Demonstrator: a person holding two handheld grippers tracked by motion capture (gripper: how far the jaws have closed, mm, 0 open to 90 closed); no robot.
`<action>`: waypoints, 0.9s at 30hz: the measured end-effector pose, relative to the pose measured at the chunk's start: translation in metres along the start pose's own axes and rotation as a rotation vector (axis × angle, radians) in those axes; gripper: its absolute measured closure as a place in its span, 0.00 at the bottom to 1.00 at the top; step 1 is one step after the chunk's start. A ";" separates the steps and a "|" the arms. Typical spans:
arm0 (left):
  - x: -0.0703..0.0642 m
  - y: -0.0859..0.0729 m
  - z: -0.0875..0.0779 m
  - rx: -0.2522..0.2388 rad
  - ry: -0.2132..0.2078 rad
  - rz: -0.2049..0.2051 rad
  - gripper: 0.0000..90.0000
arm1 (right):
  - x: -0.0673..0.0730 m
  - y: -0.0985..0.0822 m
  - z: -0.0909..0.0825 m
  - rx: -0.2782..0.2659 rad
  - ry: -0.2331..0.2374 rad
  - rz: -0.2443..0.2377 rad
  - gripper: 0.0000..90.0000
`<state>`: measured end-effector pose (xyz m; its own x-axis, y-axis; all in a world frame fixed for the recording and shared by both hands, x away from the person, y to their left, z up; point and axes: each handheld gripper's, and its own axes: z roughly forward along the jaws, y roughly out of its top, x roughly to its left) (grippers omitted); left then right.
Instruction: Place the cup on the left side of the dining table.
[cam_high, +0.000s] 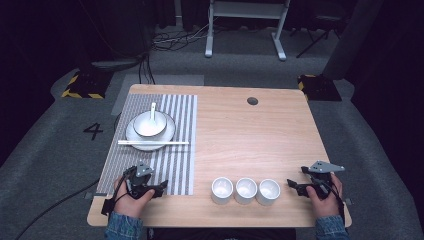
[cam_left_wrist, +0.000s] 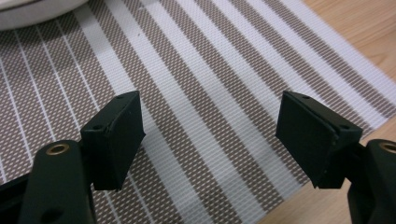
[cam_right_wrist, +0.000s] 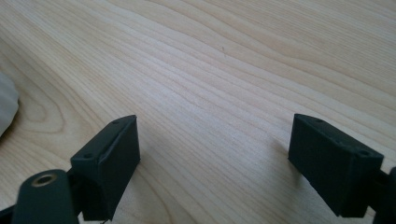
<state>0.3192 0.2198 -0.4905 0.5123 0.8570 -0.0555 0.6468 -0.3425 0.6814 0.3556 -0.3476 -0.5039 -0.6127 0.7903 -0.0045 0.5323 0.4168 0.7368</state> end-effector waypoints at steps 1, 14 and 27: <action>-0.001 0.001 -0.001 -0.002 -0.003 0.002 0.26 | 0.000 0.000 0.000 0.000 -0.001 -0.003 0.19; -0.029 0.030 -0.014 -0.030 -0.040 0.050 0.25 | 0.000 0.000 0.000 -0.001 -0.001 0.003 0.19; -0.052 0.056 -0.022 -0.091 -0.100 0.141 0.24 | 0.000 0.004 0.005 -0.001 -0.027 0.032 0.19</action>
<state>0.3157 0.1646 -0.4333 0.6507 0.7589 -0.0244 0.5133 -0.4160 0.7506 0.3605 -0.3437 -0.5039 -0.5795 0.8150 0.0008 0.5505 0.3907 0.7378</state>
